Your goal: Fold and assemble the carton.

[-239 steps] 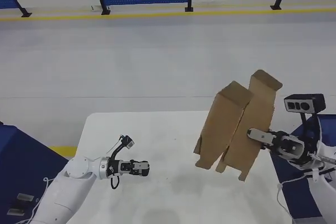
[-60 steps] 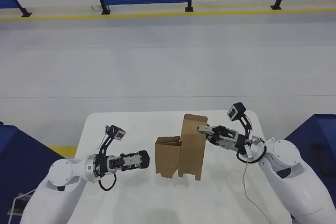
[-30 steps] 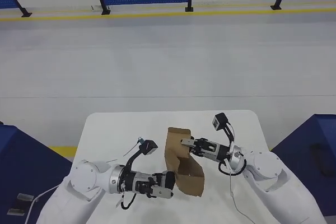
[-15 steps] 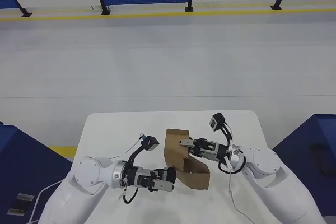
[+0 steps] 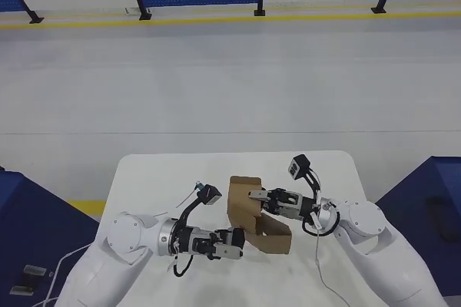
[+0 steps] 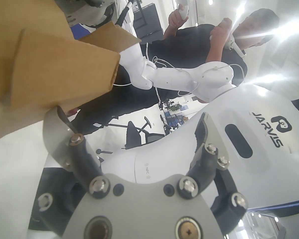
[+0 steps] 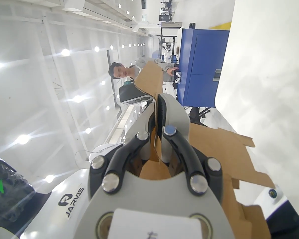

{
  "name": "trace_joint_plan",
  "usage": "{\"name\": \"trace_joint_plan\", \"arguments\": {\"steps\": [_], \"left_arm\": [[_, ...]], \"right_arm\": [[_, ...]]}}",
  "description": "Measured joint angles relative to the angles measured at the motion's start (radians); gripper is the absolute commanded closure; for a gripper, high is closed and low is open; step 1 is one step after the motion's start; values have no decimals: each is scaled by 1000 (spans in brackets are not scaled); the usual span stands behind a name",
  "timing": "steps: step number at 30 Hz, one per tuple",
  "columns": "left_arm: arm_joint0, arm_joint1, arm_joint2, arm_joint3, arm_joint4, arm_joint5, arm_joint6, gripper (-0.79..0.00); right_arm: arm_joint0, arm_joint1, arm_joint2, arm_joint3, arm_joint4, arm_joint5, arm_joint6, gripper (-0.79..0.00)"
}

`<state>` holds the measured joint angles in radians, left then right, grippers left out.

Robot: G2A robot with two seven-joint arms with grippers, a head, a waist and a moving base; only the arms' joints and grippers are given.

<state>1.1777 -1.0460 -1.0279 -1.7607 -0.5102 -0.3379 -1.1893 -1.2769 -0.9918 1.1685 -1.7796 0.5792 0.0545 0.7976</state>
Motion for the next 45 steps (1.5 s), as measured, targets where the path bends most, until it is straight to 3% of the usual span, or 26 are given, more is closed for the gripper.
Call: {"name": "trace_joint_plan", "arguments": {"steps": [6,15,25,35,39,45], "left_arm": [[-30,-11,40,12,45,-14,36,-785],[-20,-10,26,18,35,-17,36,-785],[44,9,-45,3,-16,-15,-19,-785],[57,14,-68,-8,-42,-18,-37,-785],[72,15,-99,-20,-14,-57,22,-785],[160,18,-185,-57,-81,-243,136,-785]], "right_arm": [[-6,-3,-8,-5,-11,0,2,0],[-14,-2,26,-5,-2,2,15,0],[-9,6,128,52,77,35,66,0],[-9,5,138,48,103,40,55,0],[8,-3,176,83,285,112,25,0],[75,-15,208,209,575,294,-1,0]]}}
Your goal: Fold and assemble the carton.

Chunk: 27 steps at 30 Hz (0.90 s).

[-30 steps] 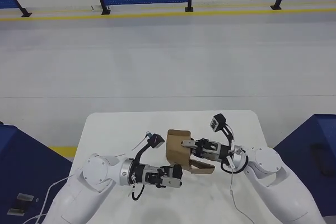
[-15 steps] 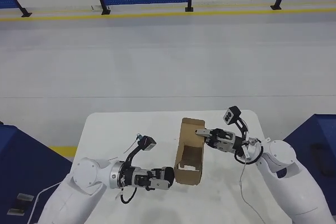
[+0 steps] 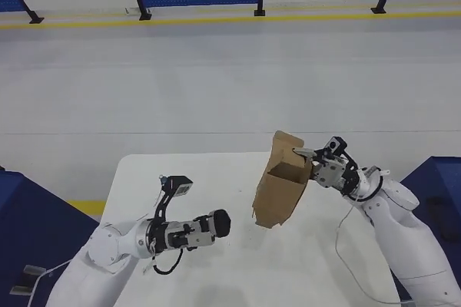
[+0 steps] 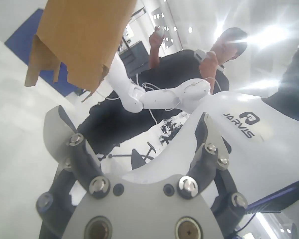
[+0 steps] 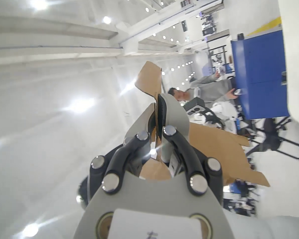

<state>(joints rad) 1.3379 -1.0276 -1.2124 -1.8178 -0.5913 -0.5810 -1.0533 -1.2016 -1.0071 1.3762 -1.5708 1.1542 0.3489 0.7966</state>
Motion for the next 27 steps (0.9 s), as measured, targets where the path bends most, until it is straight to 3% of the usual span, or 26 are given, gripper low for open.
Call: {"name": "trace_joint_plan", "arguments": {"steps": [5,11,15,17,19,24,27], "left_arm": [[30,-8,-34,-8,36,-263,127,-785],[29,-7,-32,-8,34,-189,110,-785],[36,-13,-89,-35,154,-265,207,-785],[68,-30,-129,-78,362,-341,362,-785],[103,-52,-138,-134,635,-352,531,-785],[138,-98,-84,-232,1316,-181,916,-785],[139,-107,-46,-239,1634,-90,1079,-785]], "right_arm": [[61,-15,-36,100,216,209,-35,0],[59,-15,-37,99,217,207,-38,0],[51,-23,-42,101,301,251,-139,0],[56,-27,-50,111,369,312,-193,0],[65,-32,-62,131,442,380,-242,0],[97,-48,-120,193,600,529,-376,0],[119,-58,-154,221,654,552,-437,0]]}}
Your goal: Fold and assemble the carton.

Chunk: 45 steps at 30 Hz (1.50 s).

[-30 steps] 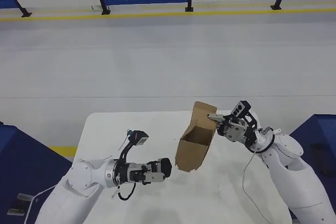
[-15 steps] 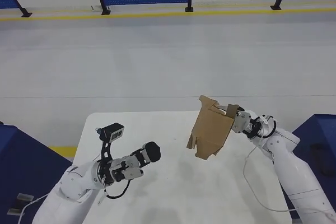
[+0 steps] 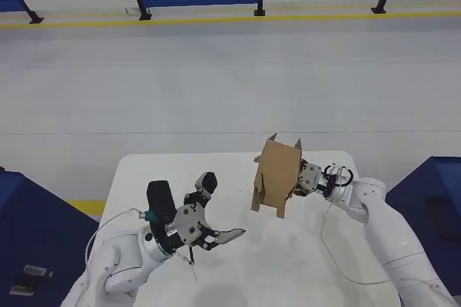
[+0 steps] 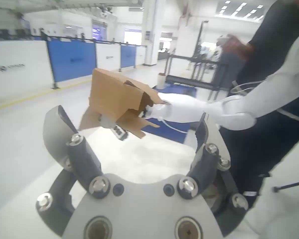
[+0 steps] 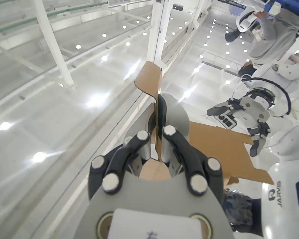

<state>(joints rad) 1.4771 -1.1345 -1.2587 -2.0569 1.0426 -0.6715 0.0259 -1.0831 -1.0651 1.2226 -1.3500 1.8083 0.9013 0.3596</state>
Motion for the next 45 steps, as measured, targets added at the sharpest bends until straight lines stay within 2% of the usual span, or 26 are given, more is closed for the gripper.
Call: {"name": "trace_joint_plan", "arguments": {"steps": [2,4,7,10,16,17,18,20,22,26,28,33,37,41,45], "left_arm": [[0,0,-1,1,146,-4,27,-785],[0,1,-3,1,188,-11,-7,-785],[-12,3,-9,-9,180,27,-45,-785],[-8,-1,29,2,227,85,-40,-785],[-27,-10,56,19,158,146,-50,-785],[-28,-10,55,19,147,154,-50,-767],[-29,-11,54,19,141,160,-51,-702],[-32,-11,52,16,156,175,-56,-659],[-31,-11,57,14,170,183,-53,-520],[-31,-13,68,14,208,206,-38,-477],[-31,-14,78,15,219,209,-32,-397],[-32,-18,107,19,252,233,-12,-369],[-32,-23,131,26,275,260,10,-314],[-34,-25,140,35,275,275,20,-231],[-40,-27,141,43,270,285,21,-83]], "right_arm": [[8,-6,-18,6,19,-6,-25,0],[9,-10,-30,4,19,-15,-37,0],[4,-14,-39,-5,5,-29,-41,0],[-2,-16,-44,-16,-14,-39,-31,0],[-18,-17,-38,-36,-56,-57,10,0],[-21,-17,-35,-38,-61,-59,15,0],[-23,-17,-33,-41,-66,-59,19,0],[-28,-16,-28,-44,-72,-60,26,0],[-32,-16,-24,-47,-79,-62,30,0],[-38,-17,-22,-54,-90,-68,31,0],[-40,-18,-20,-57,-94,-70,31,0],[-44,-20,-16,-66,-105,-81,29,0],[-50,-21,-13,-74,-111,-85,33,0],[-56,-22,-10,-81,-118,-90,34,0],[-61,-23,-7,-86,-122,-95,36,0]]}}
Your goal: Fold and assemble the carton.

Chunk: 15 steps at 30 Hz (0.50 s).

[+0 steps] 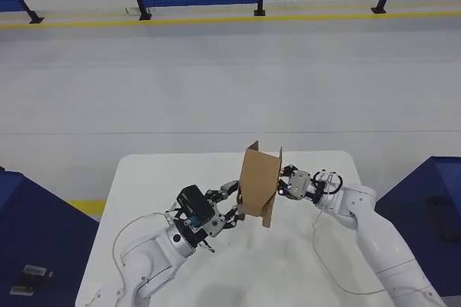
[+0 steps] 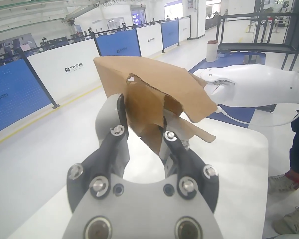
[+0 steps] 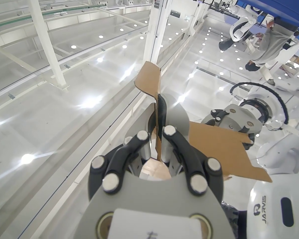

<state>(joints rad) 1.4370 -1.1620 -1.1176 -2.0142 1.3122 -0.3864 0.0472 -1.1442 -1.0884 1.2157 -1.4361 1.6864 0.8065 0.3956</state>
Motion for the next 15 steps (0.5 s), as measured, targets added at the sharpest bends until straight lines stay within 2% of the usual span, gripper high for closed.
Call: {"name": "trace_joint_plan", "arguments": {"steps": [1,3,4,5,6,15], "left_arm": [[-1,0,0,1,-2,2,2,0],[-3,-1,0,3,-2,4,5,0],[-4,-1,0,4,-2,3,7,0],[-4,-2,-1,5,-2,3,8,0],[-5,-2,-2,6,-3,4,8,0],[-8,-3,-17,10,-21,0,12,0]], "right_arm": [[-1,0,0,-1,-1,-1,0,0],[-3,-1,0,-3,-3,-3,0,0],[-3,-2,0,-5,-5,-4,0,-111],[-4,-2,0,-6,-8,-4,-1,-379],[-4,-2,0,-7,-10,-4,-1,-785],[-22,4,47,-22,-39,-10,26,-785]]}}
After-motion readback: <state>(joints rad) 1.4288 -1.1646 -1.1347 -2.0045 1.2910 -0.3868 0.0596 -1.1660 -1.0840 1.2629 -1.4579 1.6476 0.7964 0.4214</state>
